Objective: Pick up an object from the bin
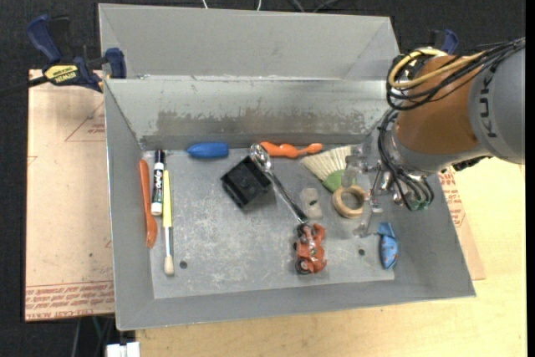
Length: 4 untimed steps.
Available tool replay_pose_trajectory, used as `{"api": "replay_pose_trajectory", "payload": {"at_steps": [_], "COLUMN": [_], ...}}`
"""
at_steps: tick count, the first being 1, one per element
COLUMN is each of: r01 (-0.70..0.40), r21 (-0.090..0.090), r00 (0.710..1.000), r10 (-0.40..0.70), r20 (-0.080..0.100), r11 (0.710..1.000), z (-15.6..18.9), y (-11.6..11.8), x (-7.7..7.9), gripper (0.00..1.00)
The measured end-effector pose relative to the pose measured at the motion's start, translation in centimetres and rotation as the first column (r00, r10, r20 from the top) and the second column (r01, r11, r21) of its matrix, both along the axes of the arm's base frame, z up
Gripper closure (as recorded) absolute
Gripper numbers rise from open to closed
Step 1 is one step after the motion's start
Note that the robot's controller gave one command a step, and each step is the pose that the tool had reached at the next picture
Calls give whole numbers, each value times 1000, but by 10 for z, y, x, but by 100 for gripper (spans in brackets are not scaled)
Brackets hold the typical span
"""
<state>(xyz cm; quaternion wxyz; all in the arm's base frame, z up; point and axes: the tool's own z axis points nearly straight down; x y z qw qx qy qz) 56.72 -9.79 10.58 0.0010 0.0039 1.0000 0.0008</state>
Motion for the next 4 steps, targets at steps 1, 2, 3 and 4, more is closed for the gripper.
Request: {"api": "replay_pose_trajectory", "payload": {"at_steps": [1, 2, 3, 4], "r01": [86, 46, 117, 117], "r21": [0, 1, 2, 2], "r00": [996, 999, 993, 993], "r10": [-86, -46, -117, -117], "r20": [3, 8, 11, 11], "r11": [996, 999, 993, 993], "z": [18, -38, -35, -35], "y": [-2, -29, -17, -17], "x": [-7, -8, -19, -19], "gripper": [0, 0, 100, 100]}}
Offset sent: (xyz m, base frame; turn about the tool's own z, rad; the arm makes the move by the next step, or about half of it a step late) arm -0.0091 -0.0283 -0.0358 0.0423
